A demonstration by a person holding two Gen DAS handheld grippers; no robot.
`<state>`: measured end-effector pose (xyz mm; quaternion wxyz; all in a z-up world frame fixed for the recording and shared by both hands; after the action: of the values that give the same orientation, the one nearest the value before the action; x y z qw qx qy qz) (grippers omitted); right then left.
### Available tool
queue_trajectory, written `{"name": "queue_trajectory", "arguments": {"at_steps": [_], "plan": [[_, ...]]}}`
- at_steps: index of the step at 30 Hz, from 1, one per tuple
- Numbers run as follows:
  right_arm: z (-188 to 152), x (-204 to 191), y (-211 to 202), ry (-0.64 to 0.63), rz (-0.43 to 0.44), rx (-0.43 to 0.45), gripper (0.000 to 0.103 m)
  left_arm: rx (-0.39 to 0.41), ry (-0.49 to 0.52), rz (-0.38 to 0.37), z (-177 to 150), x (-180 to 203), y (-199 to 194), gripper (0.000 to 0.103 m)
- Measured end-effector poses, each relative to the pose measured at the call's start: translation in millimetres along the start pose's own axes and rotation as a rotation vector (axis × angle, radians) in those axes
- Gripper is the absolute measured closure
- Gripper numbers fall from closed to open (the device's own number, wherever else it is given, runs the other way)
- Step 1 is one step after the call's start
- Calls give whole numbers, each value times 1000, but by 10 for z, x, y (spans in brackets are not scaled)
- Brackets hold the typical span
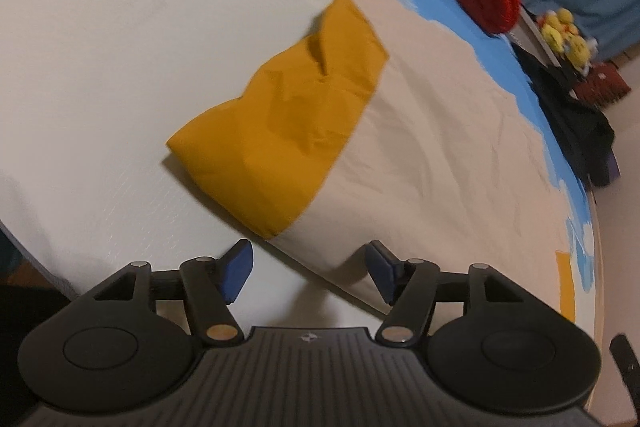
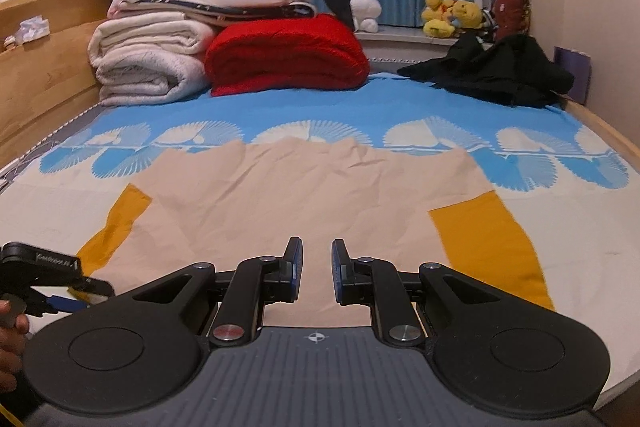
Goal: Fold large clothes
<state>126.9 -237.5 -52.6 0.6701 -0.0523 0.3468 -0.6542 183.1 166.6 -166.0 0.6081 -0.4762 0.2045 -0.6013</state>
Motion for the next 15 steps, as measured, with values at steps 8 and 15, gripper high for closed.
{"name": "queue_trajectory", "arguments": {"at_steps": [8, 15], "plan": [[-112, -155, 115, -30, 0, -41, 87, 59, -23, 1, 31, 44, 104, 26], [-195, -129, 171, -29, -20, -64, 87, 117, -126, -20, 84, -11, 129, 26]]}}
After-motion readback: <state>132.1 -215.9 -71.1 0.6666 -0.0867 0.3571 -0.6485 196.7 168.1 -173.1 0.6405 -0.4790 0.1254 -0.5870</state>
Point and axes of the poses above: each gripper's, at about its wrist camera, not at the fingertips, and y roughly the way its jaws point, x to its right, z to its top, the point moved 5 cm from there along y, roughly the way its jaws point, and after that the axes turned 13 degrees about y, right-handed, at the moved point
